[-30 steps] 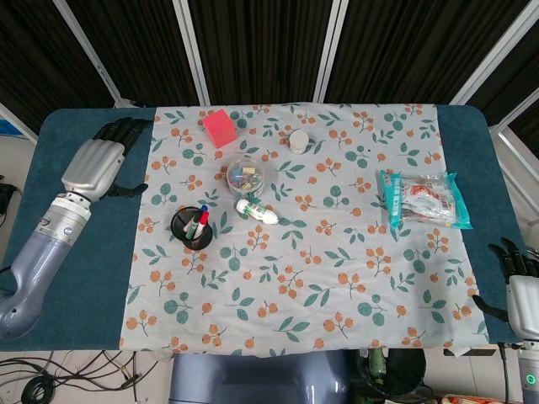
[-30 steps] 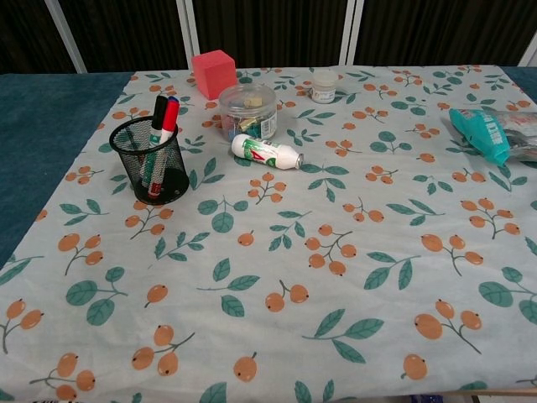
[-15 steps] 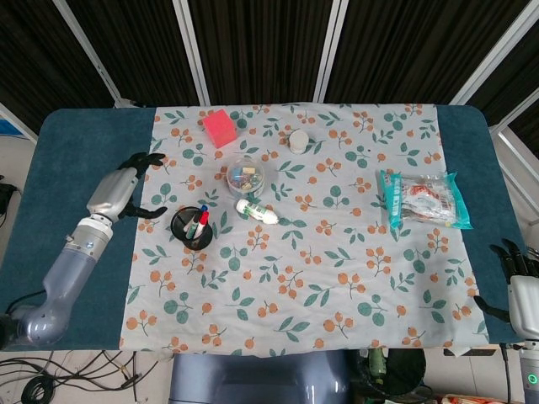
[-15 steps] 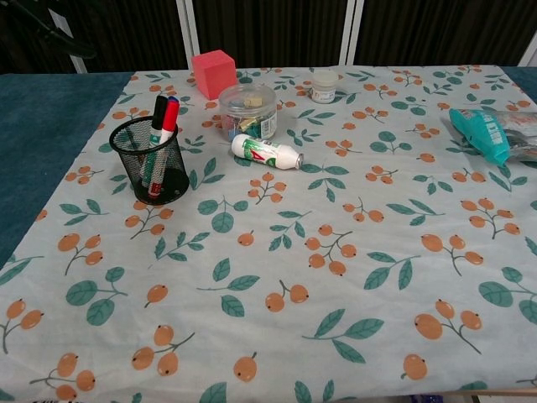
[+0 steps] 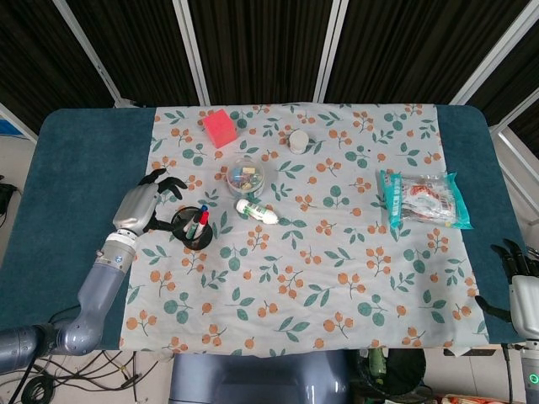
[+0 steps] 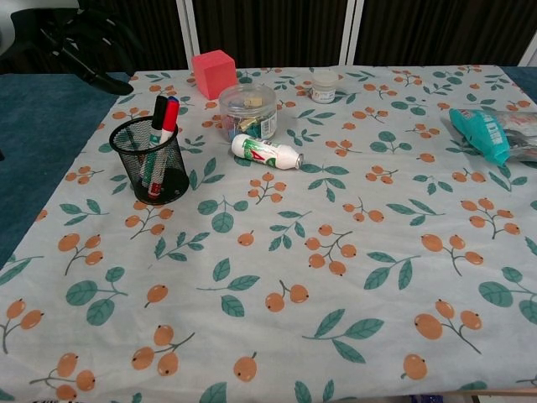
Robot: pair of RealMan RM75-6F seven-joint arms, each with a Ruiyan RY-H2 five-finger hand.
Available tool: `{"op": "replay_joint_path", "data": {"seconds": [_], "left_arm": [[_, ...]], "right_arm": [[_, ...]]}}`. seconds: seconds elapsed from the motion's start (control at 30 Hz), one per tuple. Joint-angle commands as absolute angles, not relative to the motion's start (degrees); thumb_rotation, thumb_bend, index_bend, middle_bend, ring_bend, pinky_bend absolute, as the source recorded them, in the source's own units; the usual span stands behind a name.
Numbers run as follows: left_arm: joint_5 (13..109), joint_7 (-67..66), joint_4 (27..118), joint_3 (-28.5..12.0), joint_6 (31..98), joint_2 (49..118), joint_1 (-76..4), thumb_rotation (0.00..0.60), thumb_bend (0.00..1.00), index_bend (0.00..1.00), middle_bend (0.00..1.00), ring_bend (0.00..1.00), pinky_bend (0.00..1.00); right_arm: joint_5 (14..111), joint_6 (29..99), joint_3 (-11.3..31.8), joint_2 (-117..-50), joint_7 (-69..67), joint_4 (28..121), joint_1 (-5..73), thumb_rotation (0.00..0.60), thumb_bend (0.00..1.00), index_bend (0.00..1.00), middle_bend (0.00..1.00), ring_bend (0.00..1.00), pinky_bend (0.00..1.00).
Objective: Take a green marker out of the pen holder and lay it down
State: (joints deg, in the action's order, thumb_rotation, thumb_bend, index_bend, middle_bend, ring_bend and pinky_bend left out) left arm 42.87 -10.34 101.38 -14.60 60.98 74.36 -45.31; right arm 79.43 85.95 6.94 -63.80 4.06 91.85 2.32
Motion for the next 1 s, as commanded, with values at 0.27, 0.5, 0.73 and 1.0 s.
{"op": "replay_joint_path", "data": {"seconds": [0.27,0.5,0.73,1.0], "left_arm": [[43.4,-8.8,94.6,-15.6,60.8,81.4,-45.7,0.600,0.22,0.43,0.44,0.08,0.11],[44.1,-9.4,94.4,-16.2,61.4,83.2,-45.7,0.600,0.22,0.43,0.46,0.09,0.10],[44.7,-11.0,93.9,-15.9,62.6,84.3,-45.2,0.600,0.22,0.43,0.49,0.11,0.10],[45.1,-10.7,92.0,-15.8,61.4,86.1,-44.9,0.600,0.23,0.45,0.50,0.11,0.10]], "right_arm": [[79.2,85.9,7.1,-63.7,3.9,91.8,2.3,0.600,0.00,0.20,0.14,0.24,0.24],[79.2,86.0,7.1,-63.6,3.9,91.9,2.3,0.600,0.00,0.20,0.14,0.24,0.24],[79.1,86.1,7.2,-63.5,3.7,92.0,2.2,0.600,0.00,0.20,0.14,0.24,0.24],[78.9,86.1,7.3,-63.4,3.6,92.0,2.2,0.600,0.00,0.20,0.14,0.24,0.24]]}}
